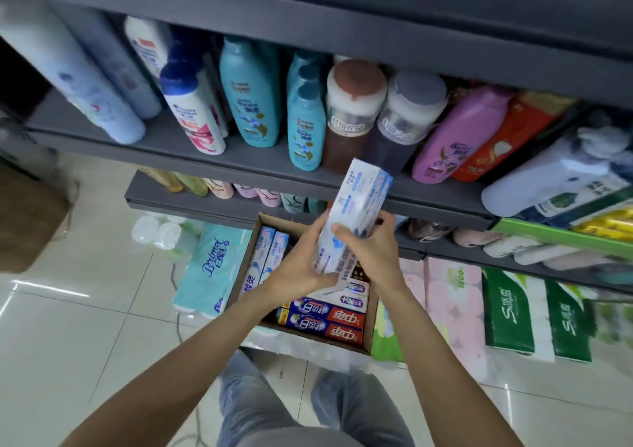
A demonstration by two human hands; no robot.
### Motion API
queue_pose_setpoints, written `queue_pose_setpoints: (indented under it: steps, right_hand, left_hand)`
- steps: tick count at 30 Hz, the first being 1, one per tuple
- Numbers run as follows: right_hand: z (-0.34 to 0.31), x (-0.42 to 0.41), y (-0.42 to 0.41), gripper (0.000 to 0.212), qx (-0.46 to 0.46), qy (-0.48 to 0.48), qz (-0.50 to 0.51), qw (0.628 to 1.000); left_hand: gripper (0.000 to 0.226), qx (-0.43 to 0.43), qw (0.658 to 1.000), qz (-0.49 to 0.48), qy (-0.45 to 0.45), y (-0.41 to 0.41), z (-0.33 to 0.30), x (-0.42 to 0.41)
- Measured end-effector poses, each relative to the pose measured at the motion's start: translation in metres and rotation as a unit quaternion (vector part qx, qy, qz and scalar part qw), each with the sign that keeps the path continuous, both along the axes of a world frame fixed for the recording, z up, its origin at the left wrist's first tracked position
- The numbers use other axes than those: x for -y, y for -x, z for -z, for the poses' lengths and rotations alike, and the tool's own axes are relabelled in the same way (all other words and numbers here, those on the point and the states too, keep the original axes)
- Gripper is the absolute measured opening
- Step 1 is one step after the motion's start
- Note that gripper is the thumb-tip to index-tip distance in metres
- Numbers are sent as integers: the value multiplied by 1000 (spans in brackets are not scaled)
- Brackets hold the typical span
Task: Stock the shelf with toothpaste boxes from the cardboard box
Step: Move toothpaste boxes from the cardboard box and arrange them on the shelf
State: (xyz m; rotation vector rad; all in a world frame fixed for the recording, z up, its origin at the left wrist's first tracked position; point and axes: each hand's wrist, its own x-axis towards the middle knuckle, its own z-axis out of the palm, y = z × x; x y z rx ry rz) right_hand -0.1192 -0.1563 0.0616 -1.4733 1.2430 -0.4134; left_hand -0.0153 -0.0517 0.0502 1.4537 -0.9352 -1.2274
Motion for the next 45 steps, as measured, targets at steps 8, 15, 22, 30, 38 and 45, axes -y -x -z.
queue_pose_setpoints:
  steps: [8,15,22,30,38,45]
  right_hand:
    - [-50,-31,-21,30,135,-91,-35,986]
    - [-58,-28,-24,64,-23,471,-237,849]
    - [-86,-8,-66,63,-36,666,-354,656]
    - [-107,7,-49,57,-98,692,-363,617]
    - [-188,5,-35,72,-121,606,-244,747]
    - [-272,92,-79,60,-242,687,-99,678]
  left_hand:
    - [79,50,987,-111,-100,-48,-50,-13]
    - [58,-128,982,-37,-136,-101,-90,-51]
    - [32,-191,972,-9,-137,-111,-109,-61]
    - [42,-13,991,-98,-88,-132,-128,-69]
    - [56,241,969,-53,8,-171,-173,-95]
    - [46,241,966,-14,92,-176,-231,-80]
